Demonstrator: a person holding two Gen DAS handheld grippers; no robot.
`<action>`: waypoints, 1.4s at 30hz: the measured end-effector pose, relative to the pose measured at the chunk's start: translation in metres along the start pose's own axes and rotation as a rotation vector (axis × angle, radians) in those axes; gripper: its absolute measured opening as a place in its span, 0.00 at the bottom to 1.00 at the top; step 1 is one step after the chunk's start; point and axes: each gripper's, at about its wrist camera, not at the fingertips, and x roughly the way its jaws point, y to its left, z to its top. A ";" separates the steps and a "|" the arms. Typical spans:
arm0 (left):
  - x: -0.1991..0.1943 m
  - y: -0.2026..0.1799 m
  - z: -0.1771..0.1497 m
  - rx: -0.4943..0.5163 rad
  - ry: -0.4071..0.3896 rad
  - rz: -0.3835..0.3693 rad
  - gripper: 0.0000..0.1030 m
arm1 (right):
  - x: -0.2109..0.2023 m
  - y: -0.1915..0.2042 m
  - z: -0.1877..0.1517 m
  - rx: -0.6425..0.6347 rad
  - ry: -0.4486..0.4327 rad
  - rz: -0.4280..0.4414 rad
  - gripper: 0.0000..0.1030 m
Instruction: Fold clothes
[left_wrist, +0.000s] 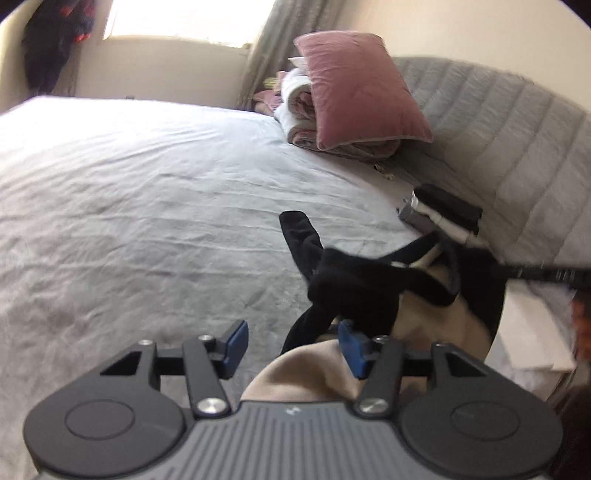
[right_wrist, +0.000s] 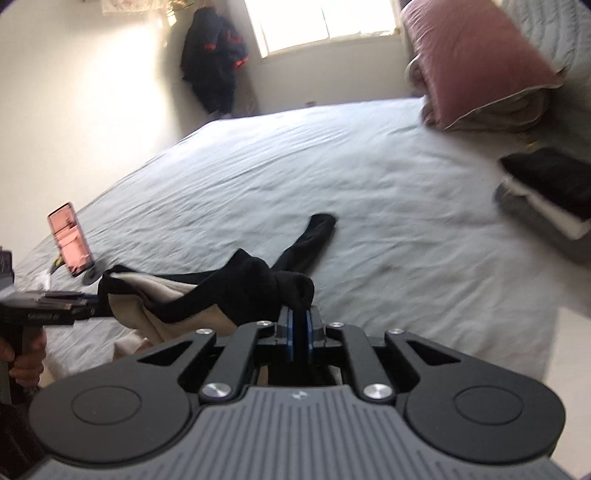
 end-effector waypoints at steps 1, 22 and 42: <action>0.003 -0.004 0.000 0.021 0.005 0.004 0.57 | -0.004 -0.003 0.001 0.009 -0.004 -0.020 0.09; 0.110 -0.024 0.044 -0.066 0.164 -0.212 0.64 | 0.025 -0.062 -0.042 0.218 0.205 -0.209 0.09; 0.114 -0.058 0.037 -0.159 0.050 -0.118 0.15 | 0.031 -0.073 -0.056 0.286 0.186 -0.190 0.09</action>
